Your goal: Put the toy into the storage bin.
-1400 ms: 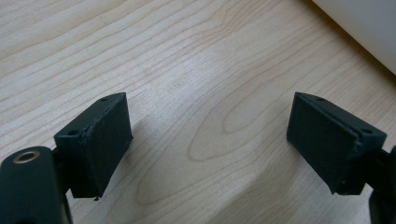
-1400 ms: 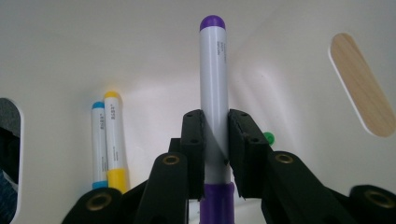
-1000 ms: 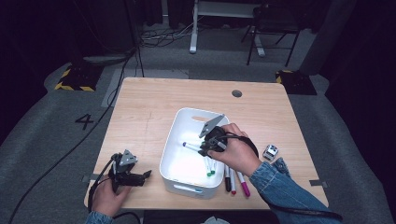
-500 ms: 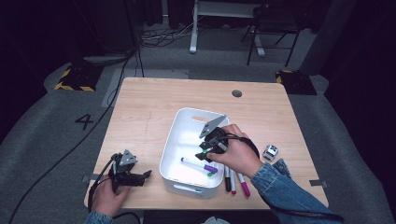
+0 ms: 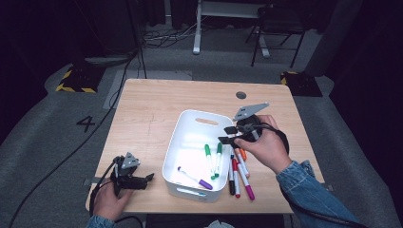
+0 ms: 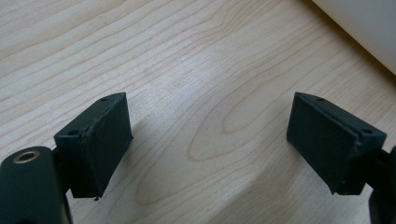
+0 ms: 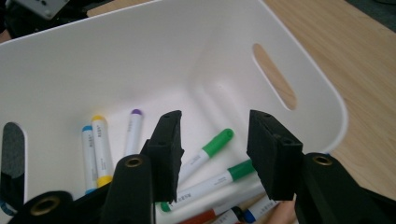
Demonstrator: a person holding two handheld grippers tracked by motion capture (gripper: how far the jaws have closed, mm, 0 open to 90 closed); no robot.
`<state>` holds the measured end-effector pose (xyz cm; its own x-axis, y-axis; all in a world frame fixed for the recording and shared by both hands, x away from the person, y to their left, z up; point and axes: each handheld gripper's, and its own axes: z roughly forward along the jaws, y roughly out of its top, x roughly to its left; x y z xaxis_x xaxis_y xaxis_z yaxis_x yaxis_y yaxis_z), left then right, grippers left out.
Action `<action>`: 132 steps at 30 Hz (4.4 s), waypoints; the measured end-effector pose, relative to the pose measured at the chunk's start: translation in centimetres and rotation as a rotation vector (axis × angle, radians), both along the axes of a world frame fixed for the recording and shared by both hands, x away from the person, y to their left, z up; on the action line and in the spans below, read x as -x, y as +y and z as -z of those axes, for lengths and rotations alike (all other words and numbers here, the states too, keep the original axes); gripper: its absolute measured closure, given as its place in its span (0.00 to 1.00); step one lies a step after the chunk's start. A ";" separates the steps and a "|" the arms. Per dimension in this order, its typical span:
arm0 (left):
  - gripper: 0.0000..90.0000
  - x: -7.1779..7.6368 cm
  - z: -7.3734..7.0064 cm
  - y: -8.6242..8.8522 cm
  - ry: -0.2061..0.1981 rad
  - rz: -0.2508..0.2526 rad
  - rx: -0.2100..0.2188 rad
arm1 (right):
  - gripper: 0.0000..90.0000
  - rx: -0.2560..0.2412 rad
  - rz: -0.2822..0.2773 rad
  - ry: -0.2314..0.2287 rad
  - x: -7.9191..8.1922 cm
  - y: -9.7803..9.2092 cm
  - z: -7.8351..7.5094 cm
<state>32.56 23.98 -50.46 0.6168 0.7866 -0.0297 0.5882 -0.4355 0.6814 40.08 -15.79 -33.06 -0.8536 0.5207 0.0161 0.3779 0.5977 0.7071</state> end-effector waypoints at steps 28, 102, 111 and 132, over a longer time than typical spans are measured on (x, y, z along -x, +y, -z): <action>0.16 0.7 0.0 0.4 -0.002 0.007 -0.006 | 0.62 0.015 0.289 0.096 -7.1 -6.1 8.0; 0.16 0.6 0.0 0.4 0.000 0.007 -0.001 | 0.86 0.027 0.251 -0.016 -1.8 -6.7 1.0; 0.16 0.6 0.0 0.4 -0.002 0.006 0.000 | 0.86 0.010 0.155 -0.032 0.1 -4.1 -1.0; 0.16 0.6 0.0 0.4 -0.001 0.007 -0.002 | 0.86 -0.019 -0.082 -0.007 3.0 3.6 -2.2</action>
<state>31.95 24.39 -50.47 0.6224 0.7822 -0.0280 0.5846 -0.4407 0.6812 37.04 -12.19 -30.82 -0.8936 0.4484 0.0191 0.3229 0.6129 0.7212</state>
